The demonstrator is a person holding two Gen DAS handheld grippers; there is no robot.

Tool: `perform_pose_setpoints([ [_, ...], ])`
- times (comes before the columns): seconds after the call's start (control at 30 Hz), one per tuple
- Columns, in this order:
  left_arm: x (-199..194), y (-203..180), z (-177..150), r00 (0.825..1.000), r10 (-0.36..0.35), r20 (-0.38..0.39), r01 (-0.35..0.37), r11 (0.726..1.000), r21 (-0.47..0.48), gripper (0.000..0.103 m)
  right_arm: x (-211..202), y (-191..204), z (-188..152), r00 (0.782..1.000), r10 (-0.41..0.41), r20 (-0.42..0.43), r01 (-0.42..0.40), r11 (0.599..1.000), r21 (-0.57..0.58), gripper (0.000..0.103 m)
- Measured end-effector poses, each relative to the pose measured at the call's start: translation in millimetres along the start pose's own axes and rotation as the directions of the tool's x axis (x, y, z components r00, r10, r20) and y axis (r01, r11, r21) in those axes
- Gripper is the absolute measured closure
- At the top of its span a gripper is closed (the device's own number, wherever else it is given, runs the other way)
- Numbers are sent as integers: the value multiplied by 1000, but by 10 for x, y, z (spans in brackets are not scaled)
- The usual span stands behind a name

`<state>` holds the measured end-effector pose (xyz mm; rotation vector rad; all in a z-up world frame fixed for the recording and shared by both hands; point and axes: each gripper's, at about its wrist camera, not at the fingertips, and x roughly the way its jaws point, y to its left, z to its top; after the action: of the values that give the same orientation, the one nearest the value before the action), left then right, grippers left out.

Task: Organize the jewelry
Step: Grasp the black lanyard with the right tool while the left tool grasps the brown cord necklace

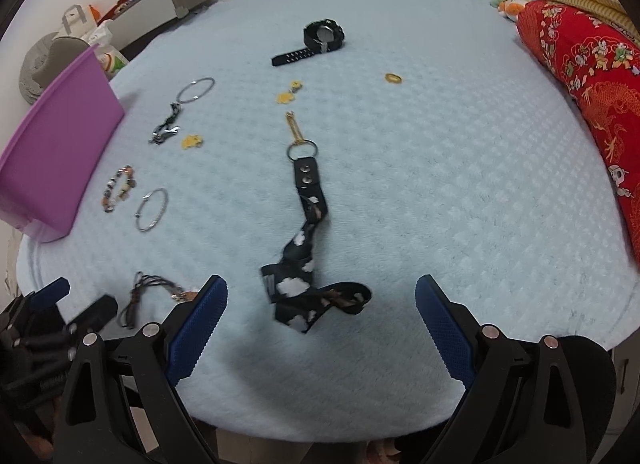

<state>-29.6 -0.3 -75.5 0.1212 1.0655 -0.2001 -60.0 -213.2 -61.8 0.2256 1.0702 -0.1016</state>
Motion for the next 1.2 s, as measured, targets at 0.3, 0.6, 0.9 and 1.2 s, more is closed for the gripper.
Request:
perform_pose_setpoints([
  [0.3, 217, -71, 51, 999, -32, -17, 31, 999, -12, 6, 299, 56, 24, 998, -52, -24, 49, 992, -114, 12],
  [0.6, 508, -73, 50, 997, -14, -72, 12, 1000, -25, 6, 467, 62, 3, 997, -78, -25, 73, 985, -154, 12],
  [0.9, 577, -147, -9, 999, 22, -27, -22, 1000, -5, 6, 608, 16, -54, 996, -82, -29, 77, 985, -154, 13],
  [1.2, 435, -233, -34, 1000, -16, 2, 16, 999, 35, 52, 551, 207, -88, 1000, -15, 0, 15, 971, -239, 70],
])
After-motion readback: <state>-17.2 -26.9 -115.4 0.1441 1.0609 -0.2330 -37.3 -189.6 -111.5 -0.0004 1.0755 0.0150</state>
